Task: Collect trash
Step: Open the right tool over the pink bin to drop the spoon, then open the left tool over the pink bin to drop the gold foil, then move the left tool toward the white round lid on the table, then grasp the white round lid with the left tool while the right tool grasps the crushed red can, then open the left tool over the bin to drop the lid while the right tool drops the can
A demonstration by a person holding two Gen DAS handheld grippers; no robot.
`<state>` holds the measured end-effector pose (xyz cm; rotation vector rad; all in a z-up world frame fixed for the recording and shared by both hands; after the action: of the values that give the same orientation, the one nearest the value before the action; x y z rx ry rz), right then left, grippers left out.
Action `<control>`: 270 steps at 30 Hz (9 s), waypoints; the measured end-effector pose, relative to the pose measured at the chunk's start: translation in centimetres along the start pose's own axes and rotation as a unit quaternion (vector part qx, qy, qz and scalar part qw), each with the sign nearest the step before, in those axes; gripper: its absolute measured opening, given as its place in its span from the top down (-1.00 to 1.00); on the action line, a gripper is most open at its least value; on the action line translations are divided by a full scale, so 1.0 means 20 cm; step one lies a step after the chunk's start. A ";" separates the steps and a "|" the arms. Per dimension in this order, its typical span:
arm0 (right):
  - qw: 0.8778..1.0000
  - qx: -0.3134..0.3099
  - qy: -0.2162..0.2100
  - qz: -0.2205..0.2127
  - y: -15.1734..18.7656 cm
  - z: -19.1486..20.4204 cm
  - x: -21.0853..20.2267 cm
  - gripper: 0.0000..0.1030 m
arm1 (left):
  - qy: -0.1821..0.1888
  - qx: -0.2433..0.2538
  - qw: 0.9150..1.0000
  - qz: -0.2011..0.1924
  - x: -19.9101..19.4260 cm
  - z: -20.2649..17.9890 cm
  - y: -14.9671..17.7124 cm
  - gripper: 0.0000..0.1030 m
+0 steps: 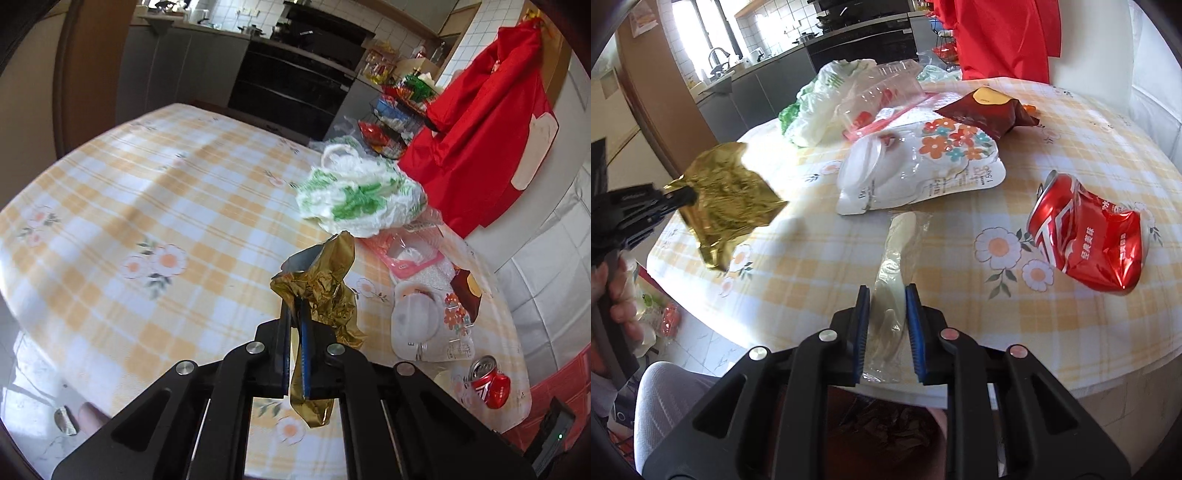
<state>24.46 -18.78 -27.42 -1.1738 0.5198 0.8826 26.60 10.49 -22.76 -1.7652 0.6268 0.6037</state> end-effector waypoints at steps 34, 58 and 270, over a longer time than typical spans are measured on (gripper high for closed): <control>0.998 -0.029 -0.035 -0.035 0.34 0.12 -0.63 0.56 | 0.035 0.070 0.994 -0.072 -0.85 -0.21 0.42 0.91; 0.996 -0.021 0.022 -0.083 0.35 0.10 -0.69 -0.68 | 0.043 0.083 0.995 -0.046 -0.80 -0.26 0.53 0.91; 0.987 -0.025 -0.067 -0.143 0.12 0.20 -0.88 0.49 | 0.027 0.170 0.981 -0.094 -0.83 -0.31 0.43 -0.89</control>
<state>12.13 -20.41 -14.20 -1.1915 0.2143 0.7236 9.16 4.37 -15.87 -1.5011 0.5558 0.2981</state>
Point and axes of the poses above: each gripper's, at about its wrist camera, not at the fingertips, and x roughly the way its jaws point, z to its left, y to its underside, the point moved 5 cm from there along x, roughly the way its jaws point, and after that the axes turned 9 degrees about x, right-handed, at the moved point
